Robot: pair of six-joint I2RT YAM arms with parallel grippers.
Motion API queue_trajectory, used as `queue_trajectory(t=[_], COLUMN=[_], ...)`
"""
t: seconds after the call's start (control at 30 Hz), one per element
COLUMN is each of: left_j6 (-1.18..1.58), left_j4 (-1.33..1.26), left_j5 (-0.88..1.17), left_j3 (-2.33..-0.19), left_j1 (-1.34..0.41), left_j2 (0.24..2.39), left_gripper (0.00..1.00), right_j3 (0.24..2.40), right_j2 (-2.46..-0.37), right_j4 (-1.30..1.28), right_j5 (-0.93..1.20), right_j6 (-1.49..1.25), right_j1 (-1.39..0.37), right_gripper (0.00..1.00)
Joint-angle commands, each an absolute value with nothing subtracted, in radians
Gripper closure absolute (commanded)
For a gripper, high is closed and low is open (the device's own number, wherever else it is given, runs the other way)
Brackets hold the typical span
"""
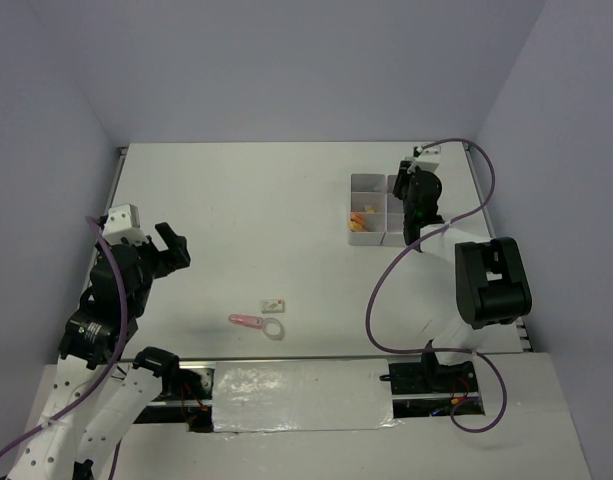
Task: Sort the stationery into containers
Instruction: Place the stationery in the storage box.
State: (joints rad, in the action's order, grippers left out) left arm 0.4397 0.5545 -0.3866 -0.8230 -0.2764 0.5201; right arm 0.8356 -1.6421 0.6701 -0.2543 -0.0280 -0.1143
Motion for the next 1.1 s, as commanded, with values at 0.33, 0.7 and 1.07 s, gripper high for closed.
queue_trajectory(t=[0.33, 0.7, 1.07], left_j6=[0.407, 0.426, 0.673], left_j4=[0.514, 0.523, 0.744], left_j5=[-0.380, -0.432, -0.854], left_j3=[-0.833, -0.839, -0.916], left_j1=[-0.279, -0.278, -0.227], left_j2=[0.512, 0.531, 0.584], left_gripper=[0.01, 0.01, 0.01], right_j3=[0.799, 0.955, 1.249], right_j2=[-1.603, -1.356, -1.643], right_j4=[0.759, 0.288, -0.253], right_j5=[-0.244, 0.027, 0.112], right_j6=[-0.018, 0.070, 0.271], right_j1=[-0.107, -0.339, -0.908], right_gripper=[0.34, 0.16, 0.06])
